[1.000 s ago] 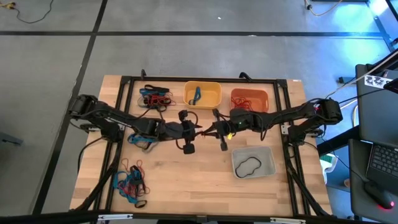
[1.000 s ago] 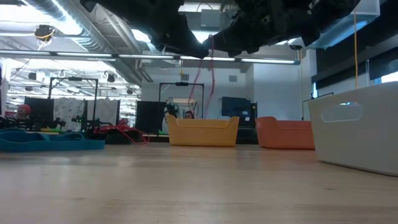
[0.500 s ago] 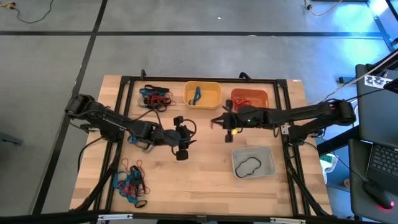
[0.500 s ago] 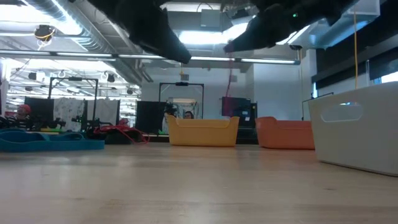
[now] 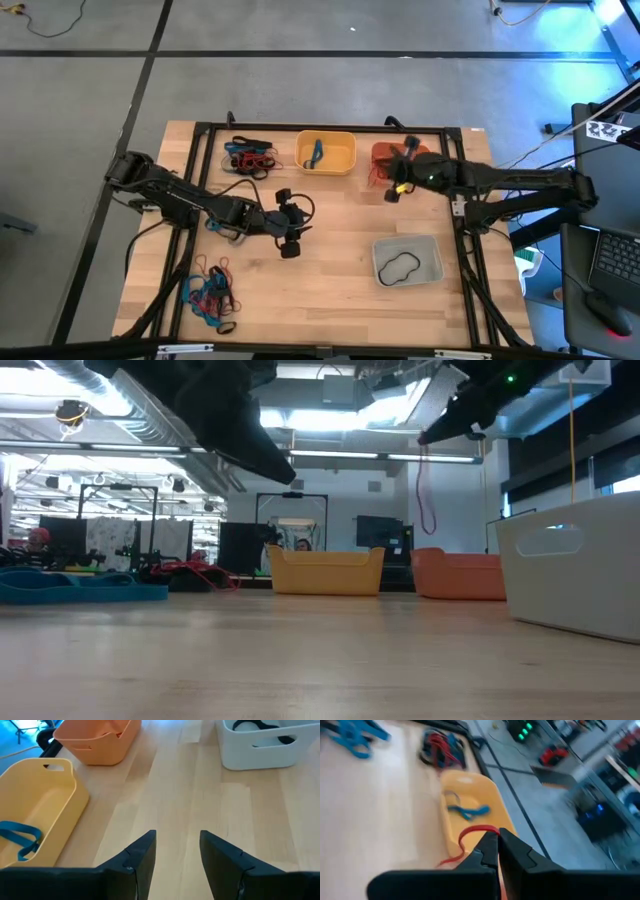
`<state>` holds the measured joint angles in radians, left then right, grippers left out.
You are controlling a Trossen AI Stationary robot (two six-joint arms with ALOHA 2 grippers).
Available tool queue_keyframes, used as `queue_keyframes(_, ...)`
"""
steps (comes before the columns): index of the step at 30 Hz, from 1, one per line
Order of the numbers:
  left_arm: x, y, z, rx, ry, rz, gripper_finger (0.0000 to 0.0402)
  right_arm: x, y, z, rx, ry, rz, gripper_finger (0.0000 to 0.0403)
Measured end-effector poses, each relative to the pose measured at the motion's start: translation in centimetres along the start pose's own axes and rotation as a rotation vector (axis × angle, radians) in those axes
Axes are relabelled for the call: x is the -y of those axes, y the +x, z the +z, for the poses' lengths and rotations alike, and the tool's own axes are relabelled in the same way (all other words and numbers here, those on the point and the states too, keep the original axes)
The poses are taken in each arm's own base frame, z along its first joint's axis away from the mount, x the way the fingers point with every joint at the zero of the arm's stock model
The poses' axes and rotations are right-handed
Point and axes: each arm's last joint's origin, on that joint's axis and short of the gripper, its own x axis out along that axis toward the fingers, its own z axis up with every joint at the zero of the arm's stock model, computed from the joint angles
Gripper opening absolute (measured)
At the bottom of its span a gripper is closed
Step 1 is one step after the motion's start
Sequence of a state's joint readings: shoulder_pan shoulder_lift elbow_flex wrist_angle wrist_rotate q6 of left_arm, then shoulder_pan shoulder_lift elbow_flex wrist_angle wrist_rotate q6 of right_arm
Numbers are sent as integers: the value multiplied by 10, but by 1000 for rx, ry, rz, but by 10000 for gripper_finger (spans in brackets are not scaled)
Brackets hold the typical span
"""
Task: Sort rubber bands into baskets
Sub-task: Put the red rubber band into the orange bin
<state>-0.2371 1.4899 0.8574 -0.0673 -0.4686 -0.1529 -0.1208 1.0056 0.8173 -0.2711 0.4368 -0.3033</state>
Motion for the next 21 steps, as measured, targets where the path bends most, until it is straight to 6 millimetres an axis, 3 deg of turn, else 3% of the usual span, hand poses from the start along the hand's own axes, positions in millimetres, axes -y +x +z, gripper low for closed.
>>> queue_keyframes(11,0,0,0,1,-2,0,150,54,12,-33,-206,166,-179,9)
queue_keyframes(21,0,0,0,1,-2,0,150,60,25,-75,-327,309,-191,10)
